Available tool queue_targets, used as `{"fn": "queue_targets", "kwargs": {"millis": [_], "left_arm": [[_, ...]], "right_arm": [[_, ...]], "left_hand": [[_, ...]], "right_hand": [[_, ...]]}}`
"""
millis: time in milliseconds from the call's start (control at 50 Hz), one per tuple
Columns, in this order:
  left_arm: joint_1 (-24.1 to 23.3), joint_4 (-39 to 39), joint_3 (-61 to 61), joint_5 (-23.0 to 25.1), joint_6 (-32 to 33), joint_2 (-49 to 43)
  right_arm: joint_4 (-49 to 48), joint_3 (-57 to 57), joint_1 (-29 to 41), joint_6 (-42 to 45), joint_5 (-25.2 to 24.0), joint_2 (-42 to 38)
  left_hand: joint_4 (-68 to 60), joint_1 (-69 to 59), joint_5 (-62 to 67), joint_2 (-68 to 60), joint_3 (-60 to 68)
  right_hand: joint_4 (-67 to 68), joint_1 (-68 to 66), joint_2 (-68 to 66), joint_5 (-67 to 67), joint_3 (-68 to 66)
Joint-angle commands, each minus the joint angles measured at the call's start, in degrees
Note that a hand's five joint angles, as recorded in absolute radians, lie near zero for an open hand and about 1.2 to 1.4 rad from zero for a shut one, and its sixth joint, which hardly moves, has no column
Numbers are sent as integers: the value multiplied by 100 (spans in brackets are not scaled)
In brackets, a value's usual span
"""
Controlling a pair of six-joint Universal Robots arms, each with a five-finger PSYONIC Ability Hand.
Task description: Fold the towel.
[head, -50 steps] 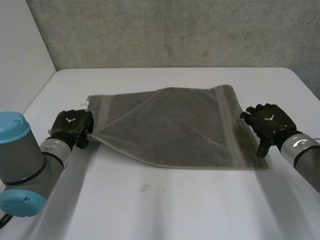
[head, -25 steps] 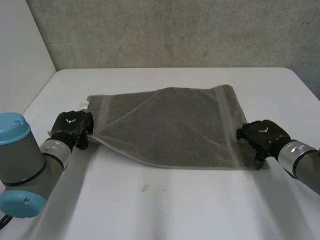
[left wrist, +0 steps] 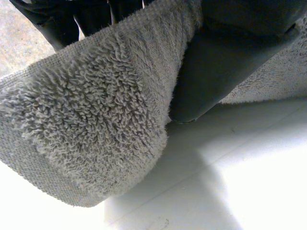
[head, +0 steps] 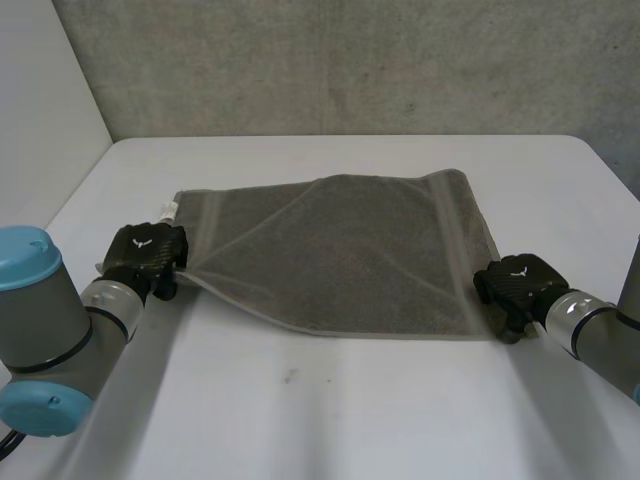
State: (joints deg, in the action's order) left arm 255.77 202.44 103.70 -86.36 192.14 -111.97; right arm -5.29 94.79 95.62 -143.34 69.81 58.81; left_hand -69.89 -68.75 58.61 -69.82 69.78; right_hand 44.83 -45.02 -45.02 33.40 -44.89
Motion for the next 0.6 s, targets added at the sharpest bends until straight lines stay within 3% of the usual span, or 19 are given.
{"fn": "queue_targets", "kwargs": {"millis": [20, 500, 600], "left_arm": [[-1, -3, 1, 5, -1, 0], [-1, -3, 10, 5, 8, -17], [-1, -3, 10, 5, 16, -26]], "right_arm": [[-104, -110, -9, -10, 6, -89], [-209, -479, 26, -80, 15, -300], [-200, -549, 35, -89, 6, -300]], "left_hand": [[-1011, -1125, 1139, -1018, 1022], [-1011, -1125, 1139, -1018, 1022], [-1011, -1125, 1139, -1018, 1022]], "right_hand": [[225, -207, -207, 369, -220], [1403, -1385, -1384, 1547, -1398], [3001, -2983, -2982, 3144, -2996]]}}
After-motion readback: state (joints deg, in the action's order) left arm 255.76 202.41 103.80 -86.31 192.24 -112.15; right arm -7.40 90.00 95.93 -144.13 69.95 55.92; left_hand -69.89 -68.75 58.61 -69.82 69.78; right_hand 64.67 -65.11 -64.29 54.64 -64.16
